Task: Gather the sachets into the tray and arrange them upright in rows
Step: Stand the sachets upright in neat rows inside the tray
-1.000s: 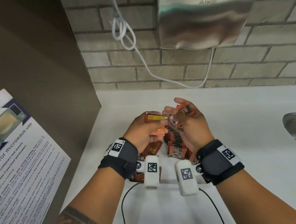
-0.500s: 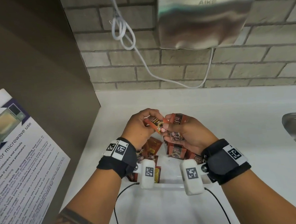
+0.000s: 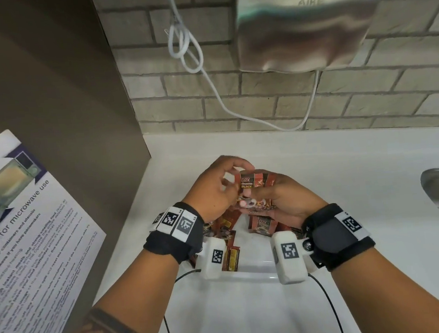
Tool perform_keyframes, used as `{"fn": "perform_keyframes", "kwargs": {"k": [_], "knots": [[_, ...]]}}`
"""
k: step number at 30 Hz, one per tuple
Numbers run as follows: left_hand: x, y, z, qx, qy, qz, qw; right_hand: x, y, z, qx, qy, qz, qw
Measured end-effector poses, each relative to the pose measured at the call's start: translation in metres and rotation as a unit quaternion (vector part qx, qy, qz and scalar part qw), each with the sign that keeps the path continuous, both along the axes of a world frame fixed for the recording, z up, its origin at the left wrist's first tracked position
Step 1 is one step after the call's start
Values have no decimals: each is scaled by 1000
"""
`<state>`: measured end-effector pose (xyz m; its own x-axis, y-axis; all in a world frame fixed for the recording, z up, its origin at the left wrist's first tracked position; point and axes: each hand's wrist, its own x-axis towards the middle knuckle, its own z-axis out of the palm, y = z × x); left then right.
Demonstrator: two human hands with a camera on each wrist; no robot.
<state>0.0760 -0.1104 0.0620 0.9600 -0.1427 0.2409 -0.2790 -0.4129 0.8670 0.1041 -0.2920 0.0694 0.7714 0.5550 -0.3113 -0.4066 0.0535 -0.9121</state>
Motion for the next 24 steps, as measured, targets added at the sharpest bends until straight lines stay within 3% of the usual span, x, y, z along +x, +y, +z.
{"fn": "perform_keyframes", "kwargs": {"k": [2,6,10,15,17,19,21,23,24], "knots": [[-3,-1,1,35,-18,-53,998,4,3,0,11,33,-25,999],[-3,-13,-1,54,34,-143,988,-1,18,4,79,73,-29,994],[0,-11,-2,59,-27,-120,991,-1,22,8,80,70,-22,994],[7,6,-6,139,-60,-64,986,8,12,2,-82,-52,-55,994],[7,8,-4,134,-27,-48,990,9,9,0,-89,-90,-72,989],[8,6,-1,42,44,-7,998,9,6,-1,-68,-95,-84,990],[9,1,2,-131,135,49,981,8,5,-1,-46,-94,-76,992],[9,-3,2,-331,238,31,912,5,8,-1,-19,-100,-75,992],[9,-4,2,-389,263,-10,883,3,11,-1,-15,-110,-81,990]]}}
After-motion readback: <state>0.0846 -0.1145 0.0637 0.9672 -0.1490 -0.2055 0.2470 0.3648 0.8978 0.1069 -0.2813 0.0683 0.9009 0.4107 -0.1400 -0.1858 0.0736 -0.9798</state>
